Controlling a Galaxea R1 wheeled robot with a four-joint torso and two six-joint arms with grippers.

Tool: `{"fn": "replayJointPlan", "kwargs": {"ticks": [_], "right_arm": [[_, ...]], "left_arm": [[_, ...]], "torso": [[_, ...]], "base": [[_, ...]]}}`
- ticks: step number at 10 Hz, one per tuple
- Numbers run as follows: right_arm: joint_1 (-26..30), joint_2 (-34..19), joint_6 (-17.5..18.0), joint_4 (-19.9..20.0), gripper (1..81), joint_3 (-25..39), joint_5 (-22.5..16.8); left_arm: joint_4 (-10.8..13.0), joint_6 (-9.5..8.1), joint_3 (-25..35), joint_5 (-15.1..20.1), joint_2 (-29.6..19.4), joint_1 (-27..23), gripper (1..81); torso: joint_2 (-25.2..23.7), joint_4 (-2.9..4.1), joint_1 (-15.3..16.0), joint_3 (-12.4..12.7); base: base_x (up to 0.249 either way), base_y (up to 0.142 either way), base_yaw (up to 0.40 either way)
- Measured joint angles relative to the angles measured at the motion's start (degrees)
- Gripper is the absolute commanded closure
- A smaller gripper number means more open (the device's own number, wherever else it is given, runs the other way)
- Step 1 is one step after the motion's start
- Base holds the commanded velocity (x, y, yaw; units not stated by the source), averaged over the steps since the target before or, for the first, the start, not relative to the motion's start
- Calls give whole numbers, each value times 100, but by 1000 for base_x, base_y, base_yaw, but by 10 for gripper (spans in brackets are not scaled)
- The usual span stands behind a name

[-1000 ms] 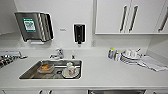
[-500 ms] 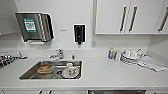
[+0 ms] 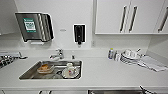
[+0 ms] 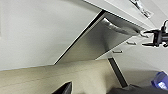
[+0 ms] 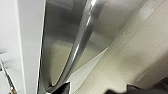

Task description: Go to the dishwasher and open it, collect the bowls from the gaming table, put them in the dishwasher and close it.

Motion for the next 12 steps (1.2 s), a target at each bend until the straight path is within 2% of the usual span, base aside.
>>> {"fn": "replayJointPlan", "kwargs": {"ticks": [2, 3, 5, 7, 10, 12], "right_arm": [[24, 447, 238, -5, 10, -513, -196], [28, 653, 323, -6, 10, -819, -279], [44, 1051, 535, -17, 10, -1241, -463], [173, 1224, 769, -20, 10, -1482, -699], [330, 1226, 1365, -27, 10, -1755, -841], [369, 1335, 1563, -28, 10, -1886, -885]], "left_arm": [[78, 0, -4, -6, -2, 0, 10], [240, 0, 2, -5, -2, 0, 10], [685, 0, 228, 11, -6, 0, 10], [1137, 2, 517, 15, -57, 0, 10], [1224, 2, 547, 37, -49, 0, 10], [1251, 2, 545, 63, -46, 0, 10]], "torso": [[0, 0, 0, 0], [0, 0, 0, 0], [0, 0, 0, 0], [0, 0, 0, 0], [0, 0, 0, 0], [0, 0, 0, 0]], "base": [[0, 0, 0], [0, 0, 0], [0, 0, 0], [0, 0, 0], [0, 0, 0], [0, 0, 0]]}}
